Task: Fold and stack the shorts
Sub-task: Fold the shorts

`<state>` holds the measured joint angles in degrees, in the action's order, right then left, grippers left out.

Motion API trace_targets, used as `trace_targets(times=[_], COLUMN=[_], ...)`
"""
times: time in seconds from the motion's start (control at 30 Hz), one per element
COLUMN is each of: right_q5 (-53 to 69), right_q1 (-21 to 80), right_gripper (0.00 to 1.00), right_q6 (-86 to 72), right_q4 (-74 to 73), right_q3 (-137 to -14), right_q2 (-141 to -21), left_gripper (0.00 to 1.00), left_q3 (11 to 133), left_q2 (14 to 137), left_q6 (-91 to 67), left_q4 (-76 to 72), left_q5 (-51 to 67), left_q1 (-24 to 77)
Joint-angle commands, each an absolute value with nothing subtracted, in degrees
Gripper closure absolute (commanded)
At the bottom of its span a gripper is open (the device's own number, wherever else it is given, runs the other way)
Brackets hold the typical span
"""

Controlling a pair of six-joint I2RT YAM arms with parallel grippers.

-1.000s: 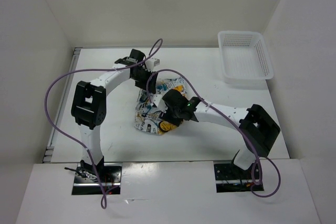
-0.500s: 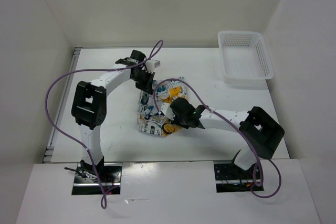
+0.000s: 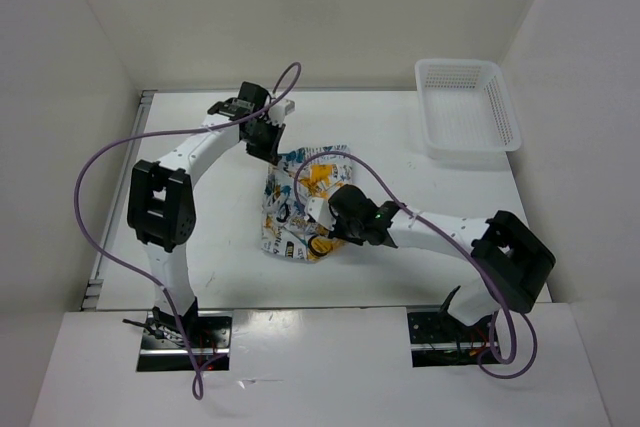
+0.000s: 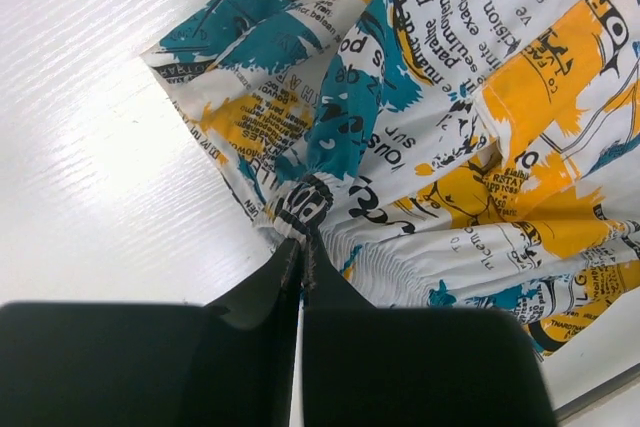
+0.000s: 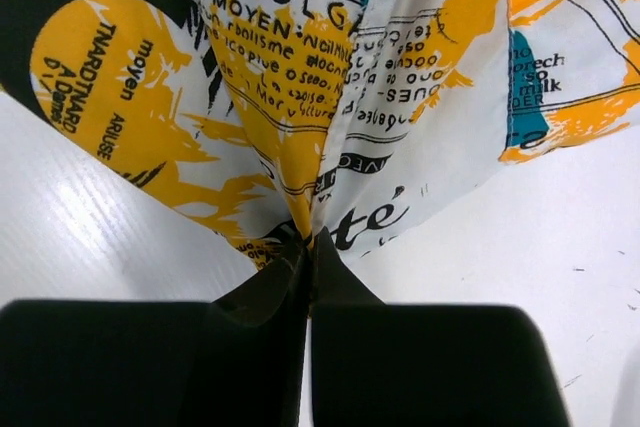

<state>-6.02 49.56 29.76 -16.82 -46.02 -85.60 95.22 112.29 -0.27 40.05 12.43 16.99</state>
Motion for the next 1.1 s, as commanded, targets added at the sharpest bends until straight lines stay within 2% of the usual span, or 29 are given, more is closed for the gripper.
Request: trace_targets(times=[0.0, 0.07, 0.1, 0.13, 0.23, 0.3, 0.43, 0.67, 0.87, 0.97, 1.07], right_q5=[-3.3, -2.5, -2.5, -1.9, -2.8, -3.9, -4.5, -5.6, 3.6, 5.9, 6.6], right_q1=[49.7, 49.7, 49.7, 49.7, 49.7, 49.7, 49.7, 49.7, 41.8, 39.7, 39.7], right_gripper=[0.99, 0.81, 0.67, 0.58, 0.39, 0.38, 0.25, 0.24, 0.24, 0.24, 0.29], right_q6=[30.7, 30.7, 30.7, 30.7, 32.1, 32.1, 31.5, 27.0, 13.9, 10.1, 10.1], right_q4=[-20.7, -20.7, -20.7, -20.7, -21.4, -21.4, -21.4, -20.8, -22.9, -22.2, -19.6], right_q3=[-46.9, -47.5, -47.5, -48.0, -48.7, -49.3, -50.4, -54.3, -62.1, -61.2, -56.2], right_q2=[-83.1, -83.1, -83.1, -83.1, -83.1, -83.1, -83.1, -82.6, -83.8, -84.3, -84.3], left_gripper=[1.00, 0.94, 0.91, 0.87, 0.70, 0.60, 0.51, 0.47, 0.41, 0.39, 0.39], left_q3=[94.9, 93.6, 92.9, 91.5, 90.7, 90.2, 90.2, 88.3, 87.8, 87.2, 86.7], left_q2=[109.2, 109.9, 109.9, 110.4, 111.0, 111.0, 111.0, 111.0, 111.0, 111.5, 113.6], left_q6=[0.0, 0.0, 0.0, 0.0, 0.0, 0.0, 0.0, 0.0, 0.0, 0.0, 0.0], left_q4=[40.4, 40.4, 40.4, 40.4, 39.9, 39.4, 38.8, 38.3, 38.3, 38.3, 38.3], left_q5=[8.8, 10.5, 11.0, 11.0, 11.5, 11.5, 12.1, 11.5, 13.2, 13.2, 13.2], left_q1=[16.3, 16.3, 16.3, 16.3, 16.3, 16.3, 16.3, 16.3, 16.3, 16.3, 16.3])
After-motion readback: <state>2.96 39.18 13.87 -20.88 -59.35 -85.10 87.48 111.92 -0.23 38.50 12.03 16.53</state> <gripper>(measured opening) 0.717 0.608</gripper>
